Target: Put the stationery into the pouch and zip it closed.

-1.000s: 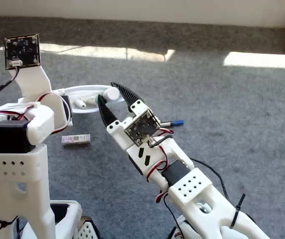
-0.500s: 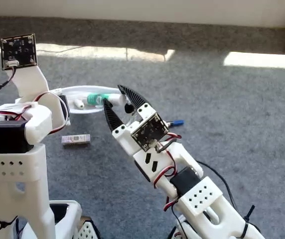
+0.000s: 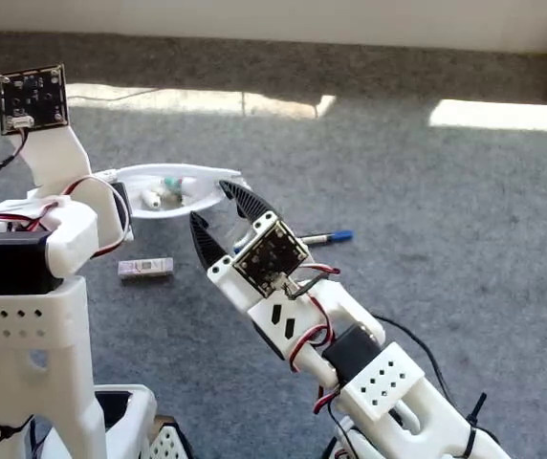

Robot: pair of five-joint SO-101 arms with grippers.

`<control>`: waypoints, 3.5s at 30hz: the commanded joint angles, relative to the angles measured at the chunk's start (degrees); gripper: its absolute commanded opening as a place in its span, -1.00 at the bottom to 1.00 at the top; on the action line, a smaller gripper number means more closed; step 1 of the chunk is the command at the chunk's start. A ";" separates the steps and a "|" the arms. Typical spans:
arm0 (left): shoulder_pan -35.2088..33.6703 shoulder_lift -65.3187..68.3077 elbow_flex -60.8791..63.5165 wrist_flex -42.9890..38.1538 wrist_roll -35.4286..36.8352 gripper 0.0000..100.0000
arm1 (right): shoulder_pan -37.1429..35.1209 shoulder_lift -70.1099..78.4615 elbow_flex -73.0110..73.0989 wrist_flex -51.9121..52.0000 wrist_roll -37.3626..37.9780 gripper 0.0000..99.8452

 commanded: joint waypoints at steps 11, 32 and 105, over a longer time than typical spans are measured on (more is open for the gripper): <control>-1.10 -0.31 -1.89 -0.35 -0.53 -0.98 | -0.40 -16.31 -3.74 11.30 0.79 -0.81; -18.15 -0.40 -2.33 -0.44 -0.09 -0.99 | 7.60 -0.04 -16.84 29.85 4.75 -0.93; -25.71 -0.40 1.19 -0.53 -0.35 -0.99 | 9.54 78.64 -58.33 46.02 17.85 -0.99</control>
